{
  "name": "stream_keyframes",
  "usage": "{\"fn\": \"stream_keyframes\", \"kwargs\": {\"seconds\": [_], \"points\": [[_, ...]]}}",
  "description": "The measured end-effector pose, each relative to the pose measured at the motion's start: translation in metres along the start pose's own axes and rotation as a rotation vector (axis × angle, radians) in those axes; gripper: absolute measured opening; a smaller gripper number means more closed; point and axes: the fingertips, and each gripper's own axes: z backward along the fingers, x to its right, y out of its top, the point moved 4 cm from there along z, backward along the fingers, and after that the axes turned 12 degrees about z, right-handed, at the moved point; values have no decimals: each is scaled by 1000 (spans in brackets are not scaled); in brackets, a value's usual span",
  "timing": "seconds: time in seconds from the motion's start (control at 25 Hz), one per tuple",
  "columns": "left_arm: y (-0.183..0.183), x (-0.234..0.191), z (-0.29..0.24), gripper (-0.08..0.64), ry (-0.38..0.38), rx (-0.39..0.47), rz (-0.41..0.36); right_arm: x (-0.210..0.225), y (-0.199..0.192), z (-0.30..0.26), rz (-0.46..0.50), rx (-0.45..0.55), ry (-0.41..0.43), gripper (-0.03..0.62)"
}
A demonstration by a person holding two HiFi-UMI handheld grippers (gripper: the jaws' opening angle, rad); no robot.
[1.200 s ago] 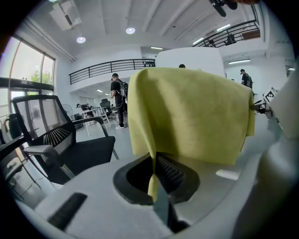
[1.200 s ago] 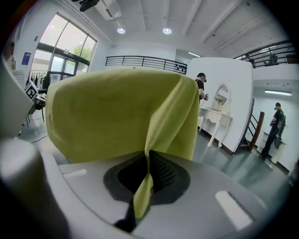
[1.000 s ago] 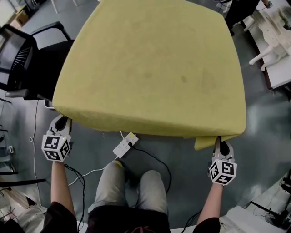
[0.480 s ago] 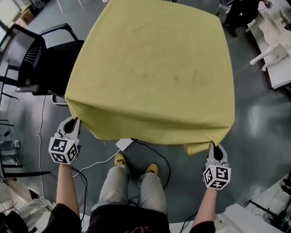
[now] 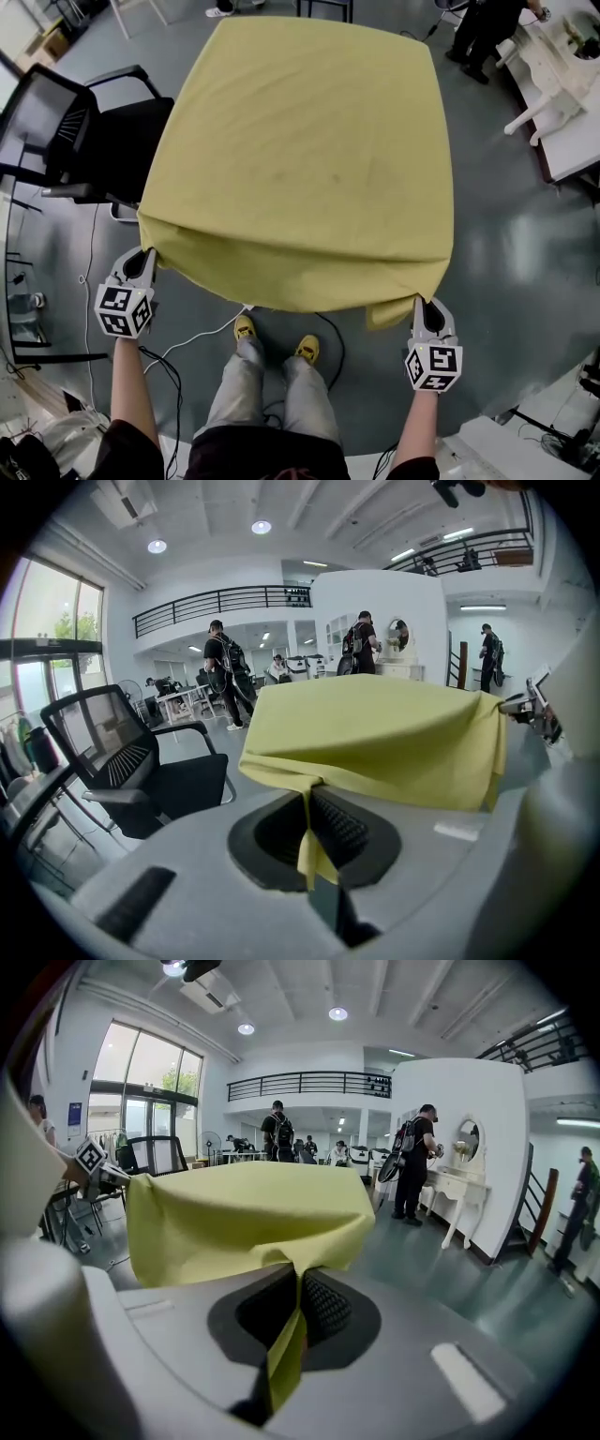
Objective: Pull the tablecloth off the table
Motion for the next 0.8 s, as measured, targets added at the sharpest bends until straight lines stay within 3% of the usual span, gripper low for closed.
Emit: {"fn": "stream_keyframes", "kwargs": {"seconds": [0.48,0.8], "points": [[-36,13,48,3,23,-30,68,-23,-7,27,-15,-12,61,11],[-57,37,89,3,-21,-17,97,-45,-5,64,-18,9,58,11]]}}
